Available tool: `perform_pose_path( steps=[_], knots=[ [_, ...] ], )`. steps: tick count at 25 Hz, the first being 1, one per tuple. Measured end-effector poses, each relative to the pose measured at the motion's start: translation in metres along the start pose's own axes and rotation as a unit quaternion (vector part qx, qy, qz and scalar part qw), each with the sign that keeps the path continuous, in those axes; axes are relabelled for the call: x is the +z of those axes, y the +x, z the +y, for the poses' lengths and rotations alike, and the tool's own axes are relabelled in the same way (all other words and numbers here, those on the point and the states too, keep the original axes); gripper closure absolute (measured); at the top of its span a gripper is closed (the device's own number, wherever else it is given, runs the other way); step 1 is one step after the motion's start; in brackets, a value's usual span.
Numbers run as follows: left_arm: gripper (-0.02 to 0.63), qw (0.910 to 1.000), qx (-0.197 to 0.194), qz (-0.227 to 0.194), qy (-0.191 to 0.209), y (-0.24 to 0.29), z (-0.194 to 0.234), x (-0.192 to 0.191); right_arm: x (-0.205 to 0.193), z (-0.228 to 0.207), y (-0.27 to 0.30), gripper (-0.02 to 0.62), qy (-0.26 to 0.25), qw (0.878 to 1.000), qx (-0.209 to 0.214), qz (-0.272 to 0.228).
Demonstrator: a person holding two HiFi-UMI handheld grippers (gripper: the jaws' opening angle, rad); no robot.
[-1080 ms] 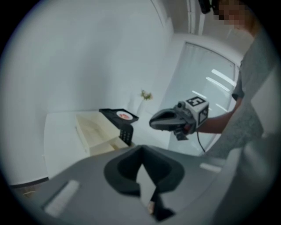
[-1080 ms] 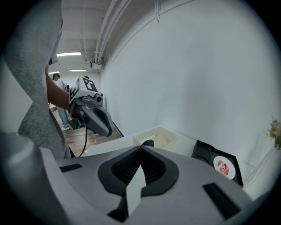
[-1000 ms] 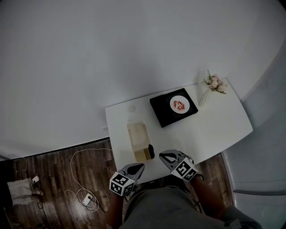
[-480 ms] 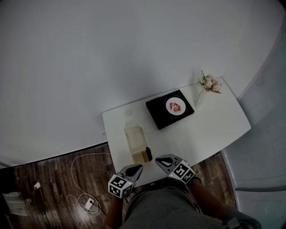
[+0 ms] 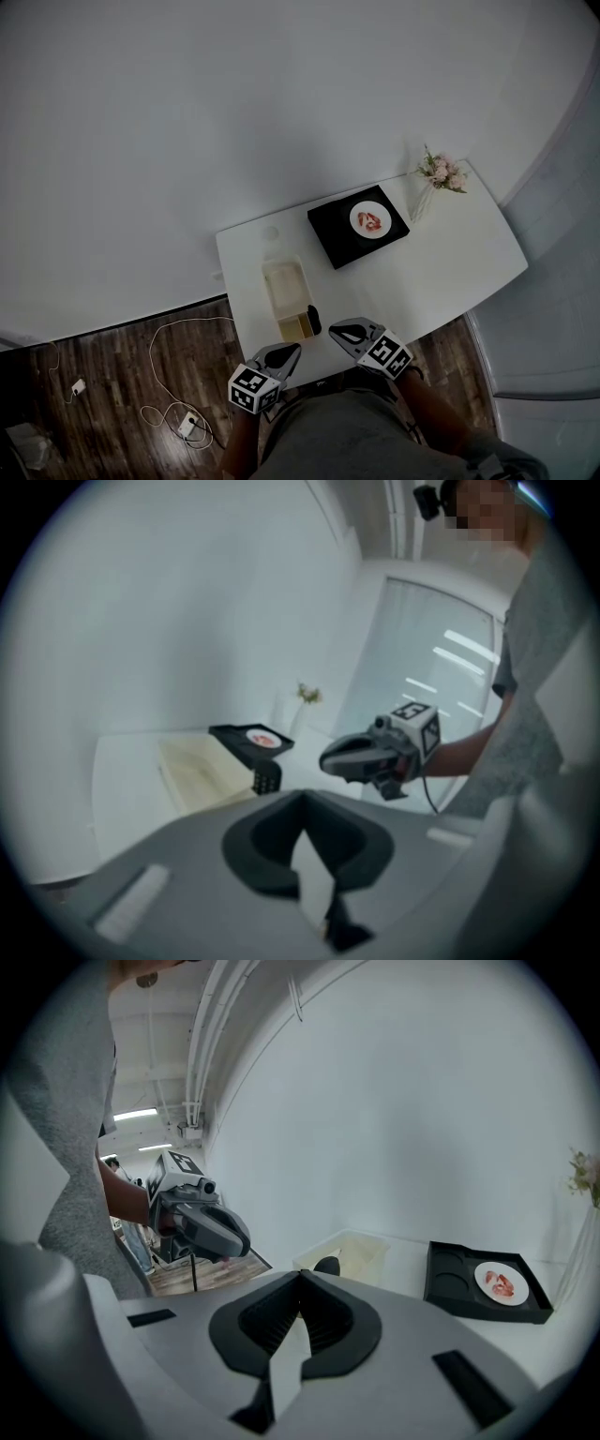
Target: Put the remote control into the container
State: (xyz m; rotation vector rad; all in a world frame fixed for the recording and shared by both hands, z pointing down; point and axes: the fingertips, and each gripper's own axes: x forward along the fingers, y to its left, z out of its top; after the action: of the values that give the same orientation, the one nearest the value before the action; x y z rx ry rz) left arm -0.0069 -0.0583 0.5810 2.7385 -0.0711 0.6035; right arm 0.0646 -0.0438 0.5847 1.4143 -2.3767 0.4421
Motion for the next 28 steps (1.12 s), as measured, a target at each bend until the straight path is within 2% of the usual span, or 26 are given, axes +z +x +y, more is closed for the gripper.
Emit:
perform_pose_path(
  steps=[28],
  knots=[
    [0.606, 0.9999, 0.004, 0.006, -0.007, -0.0006, -0.0010, -0.0075, -0.0025, 0.0051, 0.0031, 0.580, -0.001, 1.000, 0.013, 0.007]
  ],
)
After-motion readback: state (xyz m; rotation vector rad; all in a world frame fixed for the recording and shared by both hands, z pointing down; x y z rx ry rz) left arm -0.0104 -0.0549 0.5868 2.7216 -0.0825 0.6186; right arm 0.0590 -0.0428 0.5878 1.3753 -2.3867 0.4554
